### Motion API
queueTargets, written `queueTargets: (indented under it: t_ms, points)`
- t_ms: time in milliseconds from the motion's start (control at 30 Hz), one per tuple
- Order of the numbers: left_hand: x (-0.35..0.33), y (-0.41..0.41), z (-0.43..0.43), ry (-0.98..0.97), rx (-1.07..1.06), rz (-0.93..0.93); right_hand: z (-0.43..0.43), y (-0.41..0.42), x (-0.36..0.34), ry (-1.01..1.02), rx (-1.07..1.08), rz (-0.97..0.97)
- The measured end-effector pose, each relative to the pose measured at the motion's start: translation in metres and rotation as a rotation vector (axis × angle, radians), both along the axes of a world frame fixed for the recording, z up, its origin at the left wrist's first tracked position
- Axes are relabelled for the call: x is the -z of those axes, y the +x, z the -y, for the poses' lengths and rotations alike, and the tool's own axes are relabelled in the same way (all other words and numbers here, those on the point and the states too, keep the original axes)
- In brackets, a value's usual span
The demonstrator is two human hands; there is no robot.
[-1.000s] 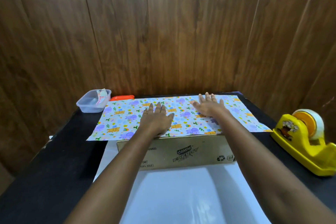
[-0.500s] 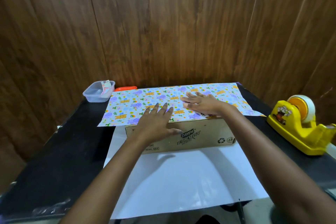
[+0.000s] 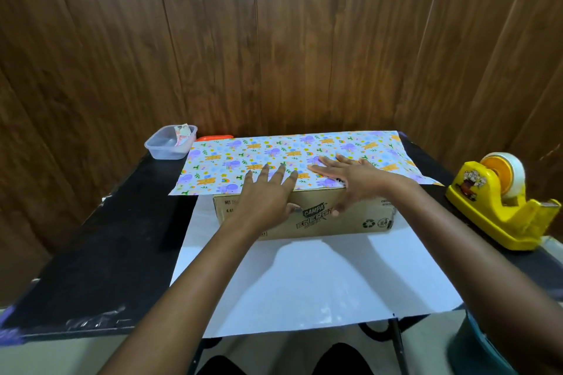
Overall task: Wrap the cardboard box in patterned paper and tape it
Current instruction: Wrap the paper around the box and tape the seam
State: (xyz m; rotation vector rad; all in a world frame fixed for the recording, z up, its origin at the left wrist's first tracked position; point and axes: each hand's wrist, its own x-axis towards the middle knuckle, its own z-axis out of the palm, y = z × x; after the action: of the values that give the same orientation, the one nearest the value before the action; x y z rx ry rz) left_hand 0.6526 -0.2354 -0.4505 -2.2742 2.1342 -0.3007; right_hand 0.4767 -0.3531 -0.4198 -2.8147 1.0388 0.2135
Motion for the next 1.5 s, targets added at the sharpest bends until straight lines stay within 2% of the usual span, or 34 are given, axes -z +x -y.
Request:
queueTargets:
  t_ms: [267,367,433,500,567,600,667,733,767,833,967,1067,1233,1500]
  points:
    - [0.007,-0.004,0.001,-0.081,-0.023,0.003,-0.018,-0.009,0.018,-0.192,0.009,0.185]
    - [0.006,-0.010,0.000,-0.073,-0.038,0.021,-0.028,-0.010,0.027,-0.180,0.028,0.387]
    - [0.007,-0.014,-0.002,-0.079,-0.031,0.041,-0.038,-0.013,0.035,-0.202,0.043,0.596]
    - [0.009,-0.016,-0.004,-0.101,-0.012,0.060,-0.055,-0.016,0.045,-0.372,0.033,0.802]
    - [0.009,-0.016,-0.006,-0.116,0.003,0.073,-0.078,-0.021,0.056,-0.525,-0.015,0.890]
    - [0.008,-0.016,-0.007,-0.115,0.005,0.074,-0.088,-0.024,0.063,-0.542,-0.054,0.876]
    - [0.008,-0.016,-0.007,-0.108,0.004,0.067,-0.112,-0.028,0.078,-0.370,-0.143,0.763]
    - [0.008,-0.016,-0.007,-0.110,0.001,0.065,-0.133,-0.035,0.088,-0.116,-0.184,0.526]
    - [0.008,-0.017,-0.007,-0.108,0.003,0.067,-0.141,-0.038,0.094,-0.060,-0.203,0.386]
    - [0.008,-0.017,-0.007,-0.107,0.007,0.072,-0.152,-0.041,0.100,-0.082,-0.221,0.151]
    - [0.009,-0.018,-0.006,-0.130,0.004,0.049,-0.162,-0.039,0.106,-0.199,-0.194,-0.025]
    - [0.014,-0.022,-0.006,-0.167,0.008,0.072,-0.164,-0.037,0.108,-0.286,-0.197,0.020]
    - [0.020,-0.030,-0.009,-0.230,0.021,0.167,-0.154,-0.037,0.119,-0.514,-0.303,0.245]
    - [0.042,-0.035,-0.011,-0.321,0.038,0.287,-0.152,-0.037,0.116,-0.489,-0.305,0.362]
